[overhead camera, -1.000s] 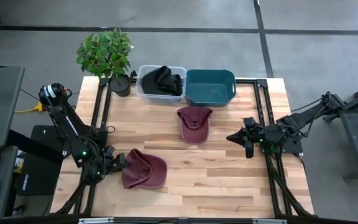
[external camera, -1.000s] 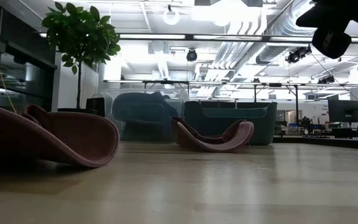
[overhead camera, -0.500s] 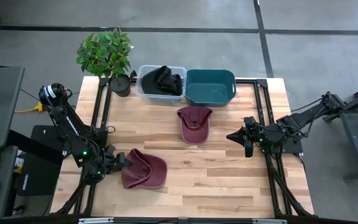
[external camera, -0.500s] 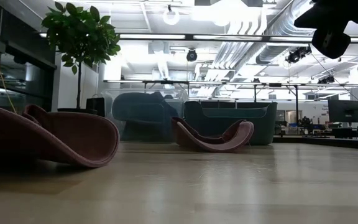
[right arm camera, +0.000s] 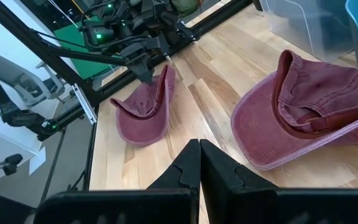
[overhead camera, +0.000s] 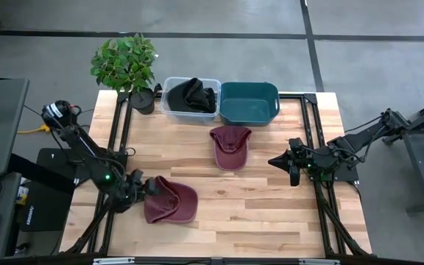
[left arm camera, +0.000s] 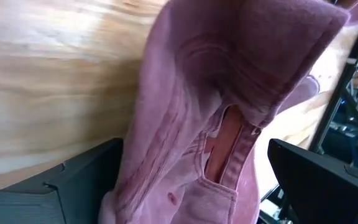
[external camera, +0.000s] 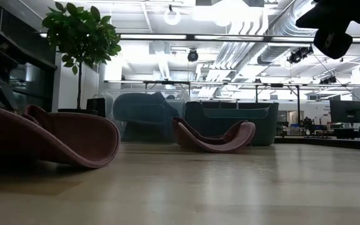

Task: Pick & Place hat
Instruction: Put the bottom red cap into the blue bin

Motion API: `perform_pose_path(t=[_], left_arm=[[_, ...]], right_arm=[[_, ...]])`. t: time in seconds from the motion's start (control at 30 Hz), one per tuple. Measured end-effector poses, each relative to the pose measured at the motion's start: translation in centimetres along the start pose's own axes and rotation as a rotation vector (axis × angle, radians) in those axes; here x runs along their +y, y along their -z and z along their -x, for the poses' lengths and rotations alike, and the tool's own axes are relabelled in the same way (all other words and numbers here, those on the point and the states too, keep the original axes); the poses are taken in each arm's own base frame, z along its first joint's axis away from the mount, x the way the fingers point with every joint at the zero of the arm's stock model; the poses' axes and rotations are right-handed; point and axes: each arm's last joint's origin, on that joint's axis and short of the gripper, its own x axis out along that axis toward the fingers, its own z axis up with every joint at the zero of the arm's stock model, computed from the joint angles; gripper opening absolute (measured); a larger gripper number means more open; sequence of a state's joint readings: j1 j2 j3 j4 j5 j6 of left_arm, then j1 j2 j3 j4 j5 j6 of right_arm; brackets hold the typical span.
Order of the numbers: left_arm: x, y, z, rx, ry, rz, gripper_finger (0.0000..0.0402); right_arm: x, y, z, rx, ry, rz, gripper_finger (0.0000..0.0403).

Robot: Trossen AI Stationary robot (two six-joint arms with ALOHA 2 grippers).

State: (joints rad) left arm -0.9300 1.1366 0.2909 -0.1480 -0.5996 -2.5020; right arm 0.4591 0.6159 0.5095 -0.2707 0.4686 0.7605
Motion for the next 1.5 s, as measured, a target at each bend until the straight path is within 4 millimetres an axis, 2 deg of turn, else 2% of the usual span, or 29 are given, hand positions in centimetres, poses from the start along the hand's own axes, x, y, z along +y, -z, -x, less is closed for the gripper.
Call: perform_pose_path(t=[0.27, 0.4, 0.9, 1.2, 1.37, 1.5], left_arm=[[-1.1, -0.3, -0.8, 0.065, -0.057, -0.047, 0.0399], [-1.3, -0.3, -0.9, 0.092, -0.065, -0.073, 0.0380], [-1.2, -0.2, -1.0, 0.130, -0.093, -0.097, 0.0190], [-1.2, -0.1, -1.0, 0.131, -0.090, -0.095, 0.0095], [-1.2, -0.1, -0.9, 0.131, -0.088, -0.103, 0.0017], [-1.2, -0.1, -0.9, 0.132, -0.087, -0.108, 0.0009]], right_arm=[[0.0, 0.0, 0.0, 0.000, -0.001, 0.009, 0.0000], [0.0, 0.0, 0.0, 0.001, 0.000, 0.010, 0.0000], [0.0, 0.0, 0.0, 0.001, 0.000, 0.021, 0.0000], [0.0, 0.0, 0.0, 0.001, 0.000, 0.028, 0.0000], [0.0, 0.0, 0.0, 0.002, 0.000, 0.029, 0.0000], [0.0, 0.0, 0.0, 0.001, 0.000, 0.036, 0.0000]])
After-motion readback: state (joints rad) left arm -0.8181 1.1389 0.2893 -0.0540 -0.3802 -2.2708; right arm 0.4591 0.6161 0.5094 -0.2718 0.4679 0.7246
